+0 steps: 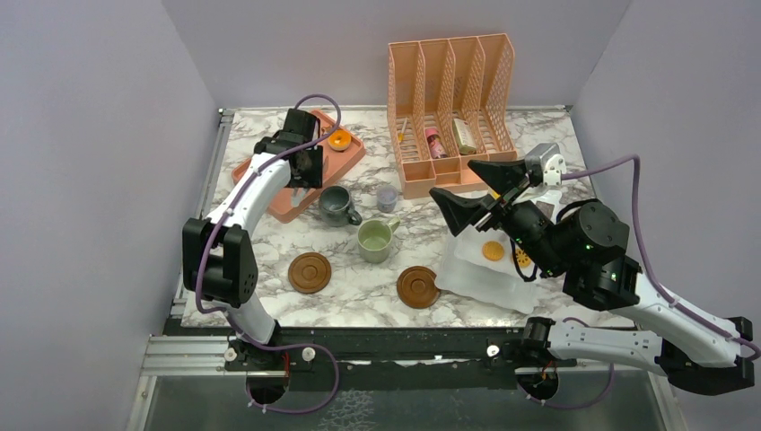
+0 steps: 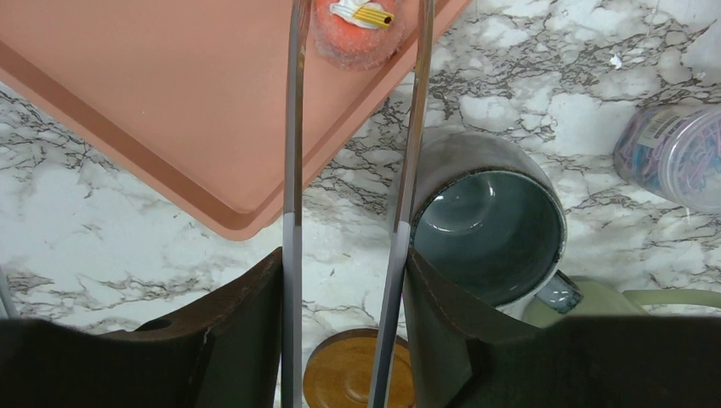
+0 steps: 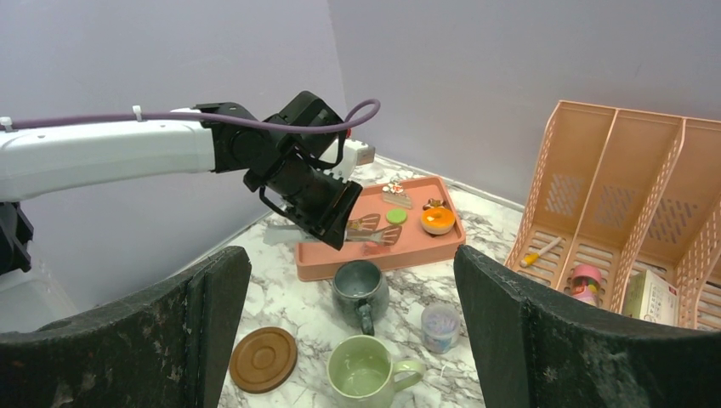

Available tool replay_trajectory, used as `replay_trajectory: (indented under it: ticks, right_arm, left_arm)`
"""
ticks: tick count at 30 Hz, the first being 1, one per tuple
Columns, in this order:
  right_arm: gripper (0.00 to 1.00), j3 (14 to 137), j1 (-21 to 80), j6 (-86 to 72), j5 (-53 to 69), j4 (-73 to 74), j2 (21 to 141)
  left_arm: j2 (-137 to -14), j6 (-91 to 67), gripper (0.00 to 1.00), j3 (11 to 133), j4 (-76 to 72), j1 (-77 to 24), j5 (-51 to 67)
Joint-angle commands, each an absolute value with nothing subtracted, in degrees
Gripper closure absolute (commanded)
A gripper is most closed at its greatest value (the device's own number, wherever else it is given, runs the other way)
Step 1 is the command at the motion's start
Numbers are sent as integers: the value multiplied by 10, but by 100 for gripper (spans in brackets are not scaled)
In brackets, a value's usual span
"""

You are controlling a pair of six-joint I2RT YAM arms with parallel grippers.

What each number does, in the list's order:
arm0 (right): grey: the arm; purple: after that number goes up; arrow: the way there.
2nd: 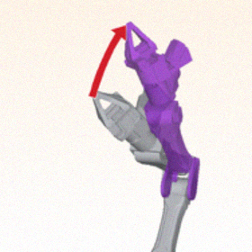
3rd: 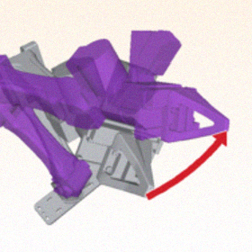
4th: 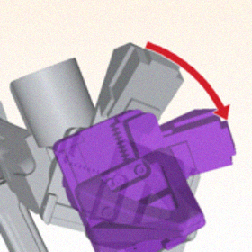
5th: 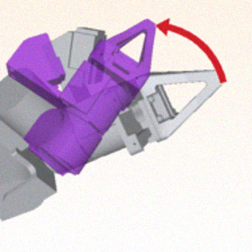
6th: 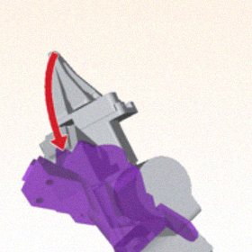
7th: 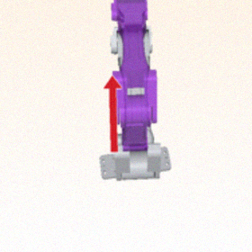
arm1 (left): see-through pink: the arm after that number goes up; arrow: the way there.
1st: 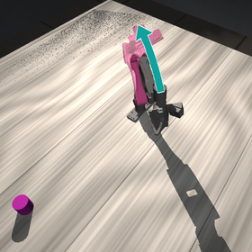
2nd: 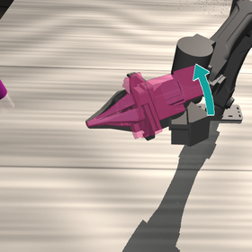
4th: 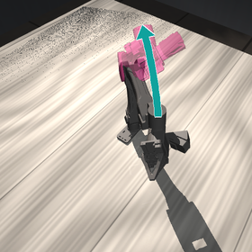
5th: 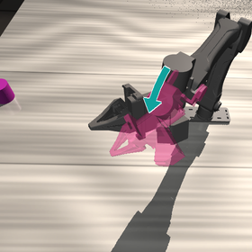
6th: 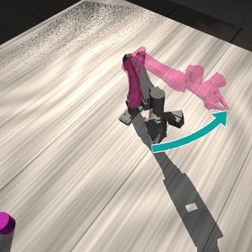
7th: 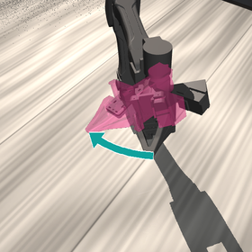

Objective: Serve the afternoon tea
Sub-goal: Pick up the desert from the tray.

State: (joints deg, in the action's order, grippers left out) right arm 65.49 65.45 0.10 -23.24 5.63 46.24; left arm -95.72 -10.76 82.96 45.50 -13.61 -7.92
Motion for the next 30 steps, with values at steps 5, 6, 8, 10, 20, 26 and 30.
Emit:
replay_trajectory:
  ticks: [5, 6, 8, 10, 20, 26, 30]
  right_arm:
    - [5, 654, 654, 3, -220, 40, 462]
    - [5, 653, 654, 2, -221, 40, 461]
    - [5, 653, 654, 2, -220, 40, 462]
    - [5, 653, 654, 2, -220, 41, 461]
    - [5, 650, 654, 2, -222, 41, 456]
    - [5, 647, 654, 2, -222, 39, 454]
    - [5, 646, 654, 2, -222, 39, 454]
  left_arm:
    - [-949, -98, 50, 802, 433, -135, -108]
    - [-949, -98, 50, 800, 433, -135, -116]
    - [-949, -97, 50, 797, 433, -135, -119]
    - [-947, -100, 50, 796, 433, -135, -120]
    - [-941, -115, 53, 785, 427, -117, -125]
    - [-939, -119, 52, 775, 422, -115, -105]
    - [-936, -120, 53, 772, 422, -115, -101]
